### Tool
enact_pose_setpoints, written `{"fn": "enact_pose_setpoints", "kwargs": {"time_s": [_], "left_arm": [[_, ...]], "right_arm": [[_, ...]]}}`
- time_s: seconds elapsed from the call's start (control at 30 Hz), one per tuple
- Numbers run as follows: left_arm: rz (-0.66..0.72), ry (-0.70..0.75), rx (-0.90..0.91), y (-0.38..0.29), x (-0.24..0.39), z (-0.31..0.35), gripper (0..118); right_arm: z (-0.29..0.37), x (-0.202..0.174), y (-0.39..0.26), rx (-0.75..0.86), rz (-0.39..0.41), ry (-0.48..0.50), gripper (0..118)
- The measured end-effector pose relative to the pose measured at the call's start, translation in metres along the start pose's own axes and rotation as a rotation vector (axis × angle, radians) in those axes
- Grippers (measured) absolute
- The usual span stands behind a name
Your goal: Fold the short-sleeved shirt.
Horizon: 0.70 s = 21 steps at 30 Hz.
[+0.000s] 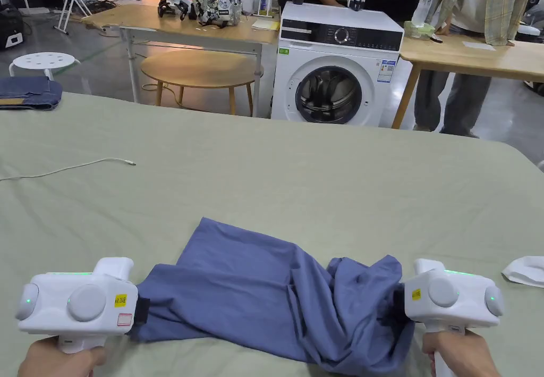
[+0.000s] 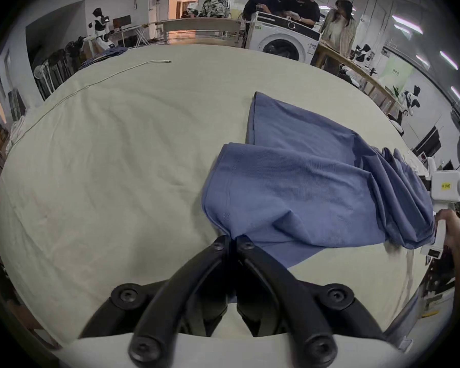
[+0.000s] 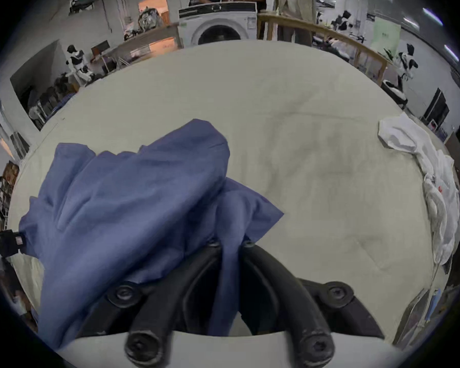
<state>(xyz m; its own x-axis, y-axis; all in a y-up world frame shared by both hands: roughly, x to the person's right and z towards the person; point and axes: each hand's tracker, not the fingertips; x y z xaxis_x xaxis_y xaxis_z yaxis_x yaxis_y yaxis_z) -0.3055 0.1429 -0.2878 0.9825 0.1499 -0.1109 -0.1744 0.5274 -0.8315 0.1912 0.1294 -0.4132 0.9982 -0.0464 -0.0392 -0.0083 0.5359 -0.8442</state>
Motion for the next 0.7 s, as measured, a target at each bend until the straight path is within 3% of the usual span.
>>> {"fn": "enact_pose_setpoints", "kwargs": {"time_s": [0.1,0.2,0.47,0.7], "left_arm": [[0.002,0.0,0.036,0.002,-0.004,0.002,0],[0.004,-0.016,0.108,0.008,-0.003,0.018,0],[-0.039,-0.026,0.29,0.056,0.001,0.085,0],[-0.043,-0.027,0.417,0.112,-0.002,0.145,0]], "right_arm": [[0.024,0.0,0.0,0.089,0.018,-0.003,4],[0.057,0.007,0.008,0.18,-0.012,0.017,4],[0.078,0.058,0.053,0.355,0.016,-0.049,4],[0.103,0.094,0.103,0.474,-0.006,-0.028,4]]}}
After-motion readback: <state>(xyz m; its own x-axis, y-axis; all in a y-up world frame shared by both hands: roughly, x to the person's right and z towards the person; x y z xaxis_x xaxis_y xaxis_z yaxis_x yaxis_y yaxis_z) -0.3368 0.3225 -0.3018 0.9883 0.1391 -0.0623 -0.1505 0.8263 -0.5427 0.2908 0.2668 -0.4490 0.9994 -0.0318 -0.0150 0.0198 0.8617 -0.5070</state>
